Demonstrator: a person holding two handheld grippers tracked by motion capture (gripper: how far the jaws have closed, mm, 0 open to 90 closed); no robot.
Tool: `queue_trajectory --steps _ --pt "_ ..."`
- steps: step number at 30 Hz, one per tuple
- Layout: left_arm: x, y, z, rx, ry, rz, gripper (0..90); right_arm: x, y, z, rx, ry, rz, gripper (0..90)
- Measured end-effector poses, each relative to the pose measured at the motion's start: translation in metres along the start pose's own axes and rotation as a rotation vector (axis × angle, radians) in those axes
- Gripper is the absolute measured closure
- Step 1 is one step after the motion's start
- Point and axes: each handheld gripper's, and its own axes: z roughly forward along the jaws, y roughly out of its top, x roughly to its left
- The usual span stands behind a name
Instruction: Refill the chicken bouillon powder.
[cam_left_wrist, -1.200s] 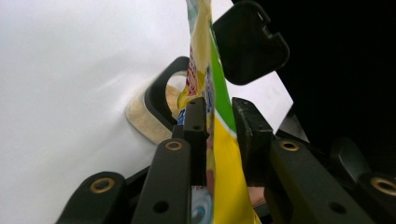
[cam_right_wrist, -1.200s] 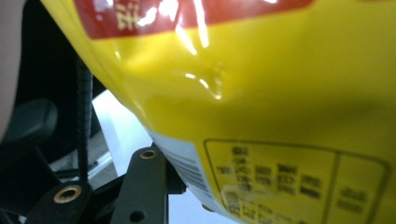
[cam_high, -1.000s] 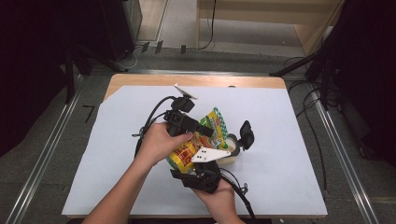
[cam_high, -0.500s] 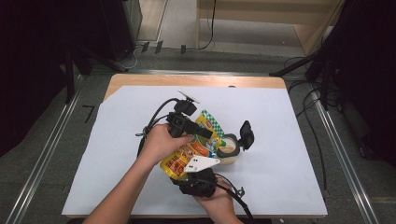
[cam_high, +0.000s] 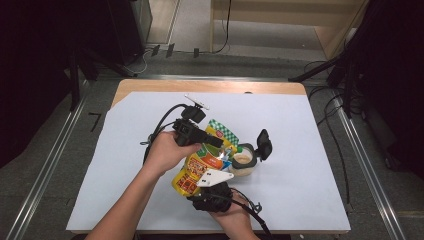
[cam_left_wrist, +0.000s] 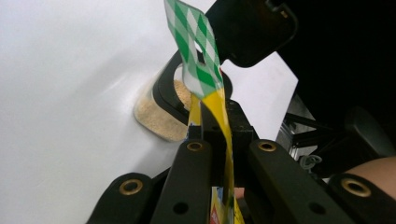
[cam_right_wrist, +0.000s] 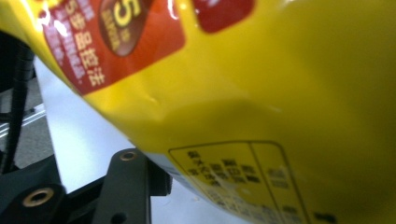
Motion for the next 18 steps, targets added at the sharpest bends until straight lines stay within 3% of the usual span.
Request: queue_trajectory --steps 4,9,15,18 --pt "-0.001 -0.002 -0.01 -0.021 -0.021 0.01 90.0 -0.004 0.0 -0.001 -0.01 -0.003 0.028 50.4" --pt "0.001 -0.004 -0.023 -0.038 -0.048 0.011 90.0 -0.006 0.0 -0.002 -0.019 -0.009 0.025 49.3" --pt "0.003 -0.008 -0.047 -0.091 -0.081 0.023 90.0 -0.01 0.003 -0.006 -0.048 -0.019 0.033 47.4" --pt "0.005 -0.01 -0.054 -0.112 -0.102 0.01 90.0 -0.013 0.004 -0.009 -0.054 -0.029 0.044 46.9"
